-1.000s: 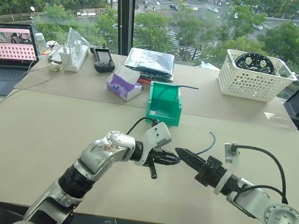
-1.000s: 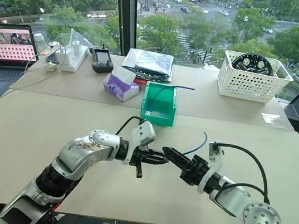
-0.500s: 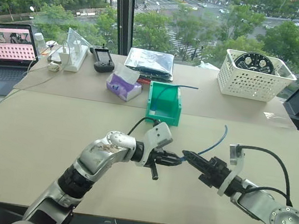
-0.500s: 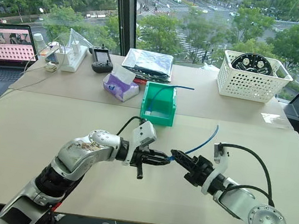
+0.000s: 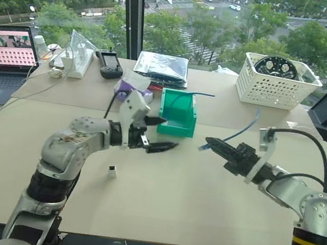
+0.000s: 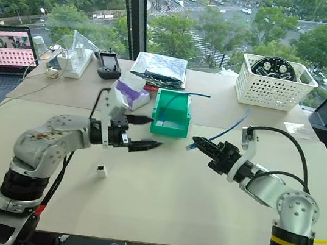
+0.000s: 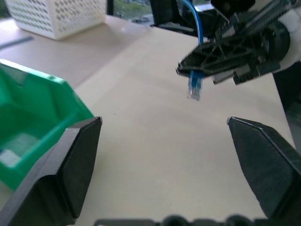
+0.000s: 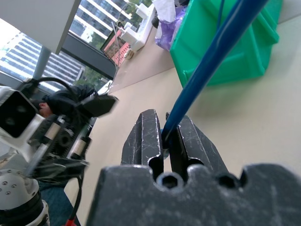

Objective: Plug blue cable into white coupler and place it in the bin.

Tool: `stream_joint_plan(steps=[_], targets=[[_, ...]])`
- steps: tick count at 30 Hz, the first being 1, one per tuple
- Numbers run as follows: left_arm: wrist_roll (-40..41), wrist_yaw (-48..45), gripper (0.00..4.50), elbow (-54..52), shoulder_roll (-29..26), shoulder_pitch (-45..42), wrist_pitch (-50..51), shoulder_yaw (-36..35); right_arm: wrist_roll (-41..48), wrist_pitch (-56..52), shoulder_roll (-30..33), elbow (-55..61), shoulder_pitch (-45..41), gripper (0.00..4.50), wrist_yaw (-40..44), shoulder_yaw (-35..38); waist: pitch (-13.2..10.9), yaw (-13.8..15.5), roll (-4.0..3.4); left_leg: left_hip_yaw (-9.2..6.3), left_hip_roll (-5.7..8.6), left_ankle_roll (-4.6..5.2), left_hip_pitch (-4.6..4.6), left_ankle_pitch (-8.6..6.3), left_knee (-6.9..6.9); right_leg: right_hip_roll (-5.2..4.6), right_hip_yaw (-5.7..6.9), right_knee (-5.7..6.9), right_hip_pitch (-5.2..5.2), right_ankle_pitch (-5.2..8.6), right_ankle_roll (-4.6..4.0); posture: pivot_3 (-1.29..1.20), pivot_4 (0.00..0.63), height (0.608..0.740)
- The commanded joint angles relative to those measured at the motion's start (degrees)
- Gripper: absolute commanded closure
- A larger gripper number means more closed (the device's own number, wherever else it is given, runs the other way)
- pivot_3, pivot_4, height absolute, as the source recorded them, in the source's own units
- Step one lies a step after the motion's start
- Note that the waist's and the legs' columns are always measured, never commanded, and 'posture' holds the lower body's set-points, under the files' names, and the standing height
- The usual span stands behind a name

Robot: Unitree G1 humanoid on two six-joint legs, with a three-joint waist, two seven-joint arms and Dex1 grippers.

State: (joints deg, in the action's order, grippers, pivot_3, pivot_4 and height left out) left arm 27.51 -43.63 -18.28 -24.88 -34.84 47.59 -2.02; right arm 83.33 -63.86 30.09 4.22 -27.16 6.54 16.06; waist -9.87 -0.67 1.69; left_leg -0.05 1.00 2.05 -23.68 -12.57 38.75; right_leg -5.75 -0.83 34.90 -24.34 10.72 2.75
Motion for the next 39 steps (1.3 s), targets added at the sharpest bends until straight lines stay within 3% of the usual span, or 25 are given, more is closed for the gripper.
stream_joint_plan(steps=[1, 7, 10, 18, 24, 27, 37, 39], targets=[[1.99, 9.0, 0.01, -7.25, -0.41, 3.76, 4.88, -8.73, -4.43, 0.34, 0.22, -3.8, -4.48, 4.5, 6.19, -2.6, 0.0, -0.05, 0.0, -0.02, 0.02, 0.0, -0.04, 0.0, 0.02, -0.01, -0.01, 0.0, 0.0, -0.04, -0.06, 0.0, 0.15, 0.74], [3.52, 18.58, 0.01, -16.76, 0.14, 15.88, 8.75, -19.14, -11.35, 0.3, -1.34, -8.82, -9.08, 4.5, 13.24, -6.49, -0.01, -0.28, 0.01, -0.01, 0.05, 0.05, -0.05, -0.03, 0.03, -0.01, -0.07, 0.01, -0.03, -0.1, -0.12, 0.0, 0.15, 0.74], [5.95, 21.13, 0.01, -21.79, 5.02, 25.52, 5.74, -23.04, -14.07, 0.27, -2.57, -10.58, -10.8, 4.5, 15.75, -7.41, 0.0, -0.27, 0.0, -0.01, 0.03, 0.04, -0.02, -0.04, 0.02, 0.01, -0.09, 0.01, -0.03, -0.11, -0.16, 0.0, 0.15, 0.74], [-0.52, 26.25, 0.01, -28.11, 13.74, 44.18, -7.65, -15.46, -18.4, -0.61, -4.33, -11.28, -12.28, 4.5, 18.77, -7.65, -0.01, 0.68, 0.02, 0.04, 0.08, 0.0, 0.03, -0.05, 0.06, -0.15, -0.1, -0.04, 0.06, -0.14, -0.22, 0.0, 0.15, 0.74], [-5.3, 32.22, 0.01, -26.84, 14.05, 43.2, -6.45, -6.53, -19.51, -1.65, -4.77, -10.39, -11.83, 4.5, 19.0, -6.94, -0.01, 0.8, 0.02, 0.04, 0.06, 0.0, 0.01, -0.05, 0.08, -0.11, -0.07, -0.04, 0.04, -0.11, -0.22, 0.0, 0.15, 0.74], [-8.88, 37.21, 0.01, -25.05, 13.84, 39.08, -0.99, -1.33, -20.23, -1.83, -4.76, -10.44, -12.18, 4.5, 19.14, -6.58, -0.01, 0.72, 0.02, 0.03, 0.05, 0.0, 0.02, -0.05, 0.07, -0.04, -0.07, -0.02, 0.04, -0.12, -0.2, 0.0, 0.15, 0.74], [-14.26, 44.18, 0.01, -25.29, 10.32, 35.37, 13.17, -1.13, -21.18, -2.37, -5.06, -9.09, -10.98, 4.5, 19.12, -5.16, -0.01, -0.11, 0.03, -0.02, -0.02, 0.01, 0.02, -0.06, 0.02, 0.11, -0.08, 0.03, -0.02, -0.11, -0.21, 0.0, 0.15, 0.74], [-14.51, 44.54, 0.53, -25.49, 10.32, 35.01, 15.51, -1.13, -21.4, -2.33, -5.42, -8.89, -10.86, 4.5, 18.95, -4.96, -0.01, -0.1, 0.03, -0.03, -0.02, 0.01, 0.02, -0.06, 0.03, 0.1, -0.08, 0.02, -0.01, -0.09, -0.16, 0.0, 0.15, 0.74]])
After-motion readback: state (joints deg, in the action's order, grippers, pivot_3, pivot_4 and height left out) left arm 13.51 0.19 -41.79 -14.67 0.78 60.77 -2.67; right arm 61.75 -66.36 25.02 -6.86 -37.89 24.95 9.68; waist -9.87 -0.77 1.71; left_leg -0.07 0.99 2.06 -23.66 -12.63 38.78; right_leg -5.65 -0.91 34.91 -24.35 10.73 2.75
